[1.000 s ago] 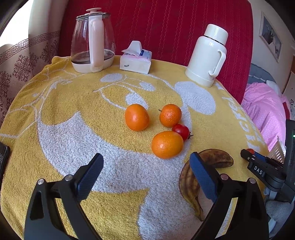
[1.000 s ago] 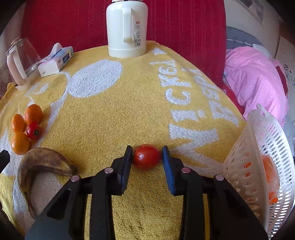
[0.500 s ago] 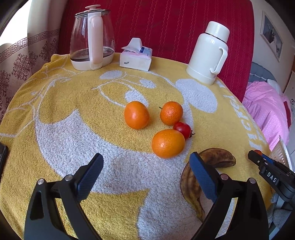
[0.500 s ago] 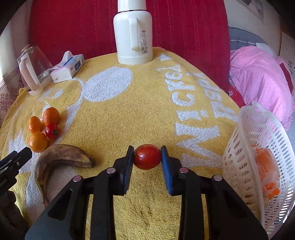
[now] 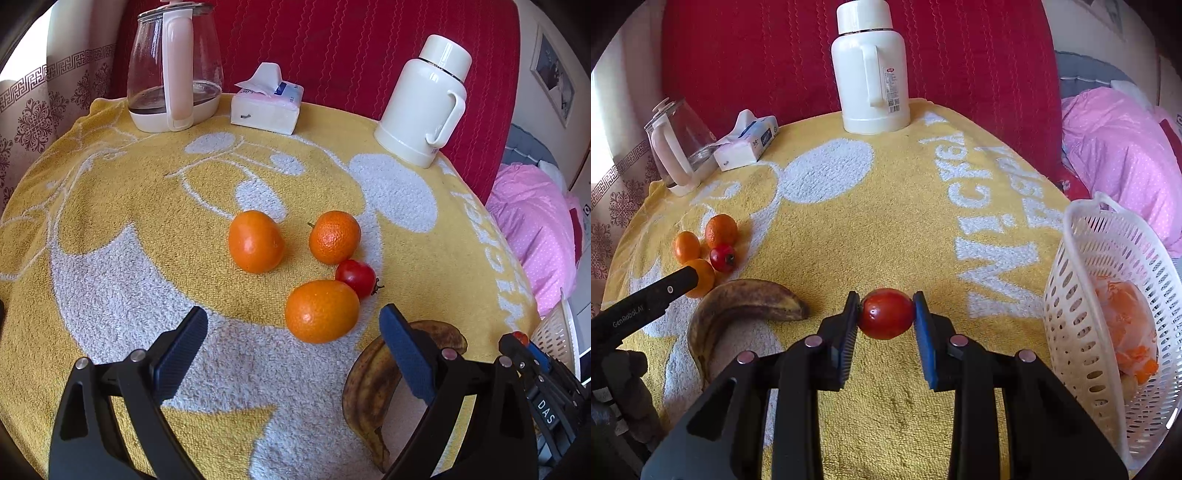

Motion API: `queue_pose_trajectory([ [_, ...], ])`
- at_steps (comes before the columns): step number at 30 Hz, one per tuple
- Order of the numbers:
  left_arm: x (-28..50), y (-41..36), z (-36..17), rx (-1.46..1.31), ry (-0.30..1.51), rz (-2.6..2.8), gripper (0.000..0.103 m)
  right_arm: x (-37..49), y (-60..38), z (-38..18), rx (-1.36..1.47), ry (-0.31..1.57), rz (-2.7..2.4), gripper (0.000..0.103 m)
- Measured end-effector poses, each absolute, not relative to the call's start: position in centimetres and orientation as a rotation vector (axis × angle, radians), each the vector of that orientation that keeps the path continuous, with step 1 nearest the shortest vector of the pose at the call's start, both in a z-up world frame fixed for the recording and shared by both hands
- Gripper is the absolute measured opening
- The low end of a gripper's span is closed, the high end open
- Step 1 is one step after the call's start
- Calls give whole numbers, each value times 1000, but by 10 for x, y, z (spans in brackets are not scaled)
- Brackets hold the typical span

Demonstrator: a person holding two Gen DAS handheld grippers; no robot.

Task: Organize fruits
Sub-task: 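Grasp the large orange with the left gripper while the right holds the tomato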

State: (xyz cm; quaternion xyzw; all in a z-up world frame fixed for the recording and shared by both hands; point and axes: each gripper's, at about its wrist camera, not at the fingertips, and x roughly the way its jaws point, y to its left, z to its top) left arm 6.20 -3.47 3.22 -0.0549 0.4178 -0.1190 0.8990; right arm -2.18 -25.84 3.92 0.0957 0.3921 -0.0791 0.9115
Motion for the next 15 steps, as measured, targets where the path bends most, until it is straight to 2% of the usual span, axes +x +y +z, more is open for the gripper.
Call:
queue_pose_trajectory([
  [4, 72, -41, 29, -109, 879, -261, 80, -24, -257, 40, 196, 807, -155, 30],
  [6, 74, -42, 25, -103, 890, -264, 69, -24, -256, 40, 193, 808, -151, 30],
  [8, 74, -42, 22, -100, 897, -271, 66, -24, -255, 40, 190, 810, -148, 30],
  [10, 73, -42, 22, -101, 891, -288, 58, -23, -255, 39, 189, 812, -146, 30],
  [12, 72, -42, 23, -111, 891, -317, 44, -23, -254, 39, 187, 813, -145, 30],
  [15, 69, -40, 23, -117, 887, -322, 44, -23, -253, 40, 185, 809, -145, 30],
])
